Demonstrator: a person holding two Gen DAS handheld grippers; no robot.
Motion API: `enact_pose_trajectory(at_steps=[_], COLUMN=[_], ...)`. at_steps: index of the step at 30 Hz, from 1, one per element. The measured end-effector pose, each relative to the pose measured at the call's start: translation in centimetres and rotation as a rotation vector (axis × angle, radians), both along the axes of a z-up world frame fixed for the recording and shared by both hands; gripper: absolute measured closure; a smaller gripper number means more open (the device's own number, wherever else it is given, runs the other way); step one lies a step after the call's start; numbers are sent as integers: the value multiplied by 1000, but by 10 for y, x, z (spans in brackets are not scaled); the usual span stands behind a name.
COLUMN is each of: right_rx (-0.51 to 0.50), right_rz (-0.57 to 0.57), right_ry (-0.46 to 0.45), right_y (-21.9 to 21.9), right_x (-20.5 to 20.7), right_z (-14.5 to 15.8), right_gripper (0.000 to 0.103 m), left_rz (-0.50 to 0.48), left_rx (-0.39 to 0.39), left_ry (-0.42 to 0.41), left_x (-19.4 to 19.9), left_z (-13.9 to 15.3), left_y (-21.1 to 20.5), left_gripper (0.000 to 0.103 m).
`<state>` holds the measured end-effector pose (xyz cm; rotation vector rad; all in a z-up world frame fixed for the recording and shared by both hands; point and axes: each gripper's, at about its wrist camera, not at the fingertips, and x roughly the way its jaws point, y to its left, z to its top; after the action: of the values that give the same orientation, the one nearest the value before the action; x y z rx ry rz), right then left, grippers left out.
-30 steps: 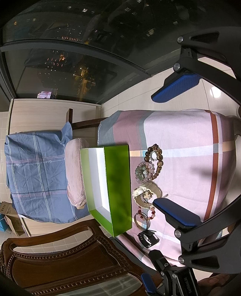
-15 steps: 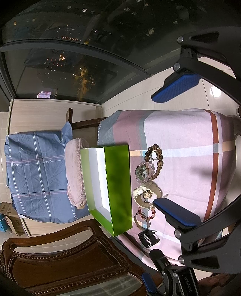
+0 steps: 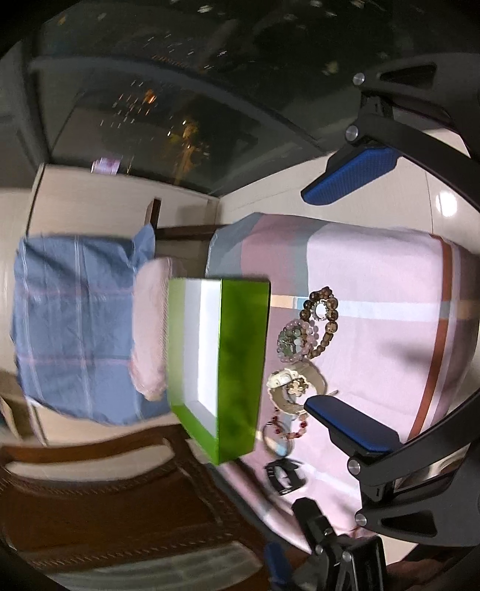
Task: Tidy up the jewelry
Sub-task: 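Move the right tool to the pale pink bead bracelet and close on it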
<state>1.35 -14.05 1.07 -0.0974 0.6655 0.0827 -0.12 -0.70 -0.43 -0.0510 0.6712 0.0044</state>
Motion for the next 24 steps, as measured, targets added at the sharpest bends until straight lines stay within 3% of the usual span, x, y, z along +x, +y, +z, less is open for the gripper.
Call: enact_pose_trajectory(at_steps=[5, 6, 9, 11, 13, 14, 16, 17, 19, 24], right_rx=[-168, -202, -222, -175, -58, -20, 27, 26, -2, -47], right_rz=[139, 157, 159, 167, 185, 184, 158, 149, 144, 171], right_ry=[61, 55, 61, 92, 189, 231, 296, 287, 268, 271], right_y=[22, 25, 23, 16, 5, 1, -4, -4, 1, 18], right_x=[28, 35, 54, 64, 76, 80, 90, 93, 101, 115], right_z=[-3, -5, -9, -16, -31, -37, -45, -45, -47, -59], right_gripper=[6, 13, 58, 59, 59, 59, 58, 55, 33, 29], left_rz=[20, 33, 26, 19, 32, 42, 44, 46, 57, 57], left_rx=[-46, -59, -66, -67, -8, 42, 69, 53, 11, -53], left_ry=[-48, -60, -41, -15, 1, 9, 5, 8, 24, 50], left_x=[-2, -2, 2, 4, 6, 7, 9, 10, 14, 22], left_z=[0, 1, 2, 1, 2, 4, 4, 4, 3, 1], left_y=[7, 10, 15, 18, 16, 15, 16, 19, 26, 34], left_gripper=[4, 4, 4, 4, 4, 4, 4, 4, 4, 4])
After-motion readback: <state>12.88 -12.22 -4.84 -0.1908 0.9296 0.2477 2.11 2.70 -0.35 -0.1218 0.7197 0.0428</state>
